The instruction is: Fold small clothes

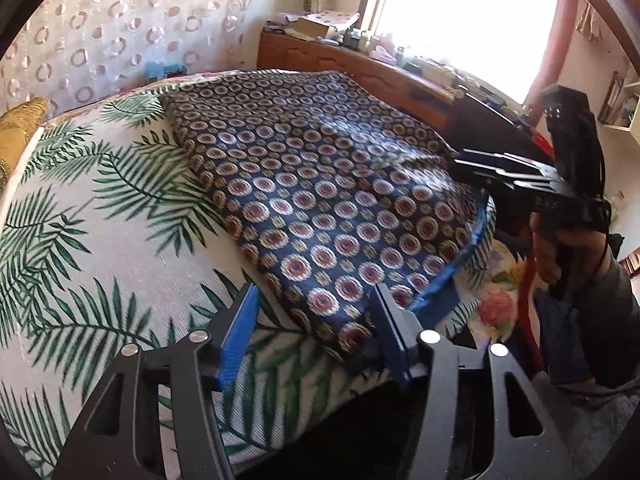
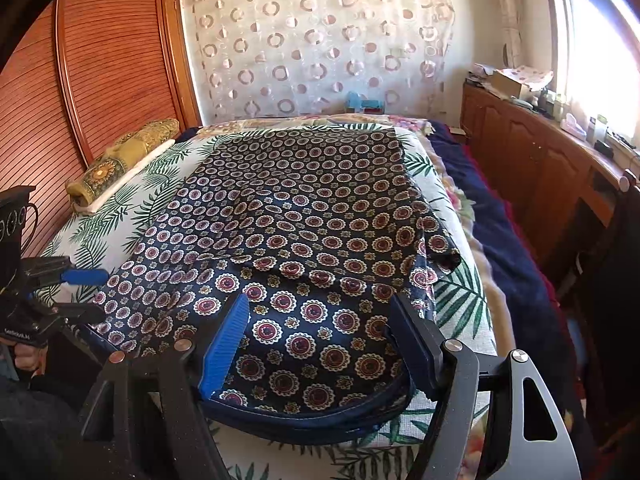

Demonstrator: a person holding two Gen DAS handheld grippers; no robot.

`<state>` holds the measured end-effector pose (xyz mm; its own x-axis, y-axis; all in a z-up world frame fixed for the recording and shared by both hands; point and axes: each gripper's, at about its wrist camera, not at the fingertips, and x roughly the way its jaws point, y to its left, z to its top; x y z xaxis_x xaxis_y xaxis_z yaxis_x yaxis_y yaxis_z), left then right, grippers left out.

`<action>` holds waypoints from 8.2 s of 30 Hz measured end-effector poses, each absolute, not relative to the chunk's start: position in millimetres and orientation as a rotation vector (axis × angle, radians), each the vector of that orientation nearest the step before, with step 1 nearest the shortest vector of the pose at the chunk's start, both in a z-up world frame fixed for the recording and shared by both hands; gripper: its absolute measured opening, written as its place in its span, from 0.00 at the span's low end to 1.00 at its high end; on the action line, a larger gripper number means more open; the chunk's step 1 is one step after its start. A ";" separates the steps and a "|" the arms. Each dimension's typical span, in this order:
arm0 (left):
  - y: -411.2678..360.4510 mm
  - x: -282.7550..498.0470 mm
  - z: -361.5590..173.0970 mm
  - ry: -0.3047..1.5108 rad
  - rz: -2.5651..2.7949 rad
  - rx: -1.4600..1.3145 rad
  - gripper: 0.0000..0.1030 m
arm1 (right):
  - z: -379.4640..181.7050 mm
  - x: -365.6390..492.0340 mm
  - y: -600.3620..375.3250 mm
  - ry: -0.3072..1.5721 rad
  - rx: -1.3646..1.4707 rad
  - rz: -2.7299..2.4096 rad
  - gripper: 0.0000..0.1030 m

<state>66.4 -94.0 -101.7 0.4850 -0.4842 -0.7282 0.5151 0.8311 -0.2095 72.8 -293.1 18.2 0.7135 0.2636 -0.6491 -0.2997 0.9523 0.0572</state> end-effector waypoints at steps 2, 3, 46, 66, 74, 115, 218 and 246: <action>-95.7 63.2 -103.4 0.882 -0.611 0.042 0.54 | 17.6 74.7 -292.3 0.713 -0.054 0.316 0.71; -96.4 61.0 -103.1 0.878 -0.608 0.046 0.54 | 18.0 74.5 -293.1 0.714 -0.054 0.318 0.71; -87.8 164.1 -3.4 0.595 -0.548 -0.070 0.04 | 57.6 152.2 -267.1 0.694 -0.276 0.439 0.05; -65.0 250.4 -25.9 0.699 -0.458 -0.087 0.04 | 45.7 265.2 -247.1 0.666 -0.221 0.510 0.05; -66.0 266.3 -30.4 0.737 -0.469 -0.067 0.22 | 37.9 302.2 -243.0 0.717 -0.216 0.526 0.05; -67.6 318.9 -96.3 0.940 -0.408 -0.097 0.77 | 12.4 327.0 -296.1 0.904 -0.041 0.275 0.62; 244.4 148.5 -66.3 0.622 0.213 -0.323 0.19 | -25.7 498.3 157.1 0.645 -0.408 0.934 0.55; 191.1 113.3 -61.3 0.615 0.252 -0.159 0.84 | -15.5 330.4 39.4 0.521 -0.286 0.867 0.65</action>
<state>113.3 191.1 -61.3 0.7875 0.1863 -0.5875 -0.2802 0.9573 -0.0719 330.4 39.4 -15.5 0.5343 0.6479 -0.5429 -0.7836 0.6205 -0.0307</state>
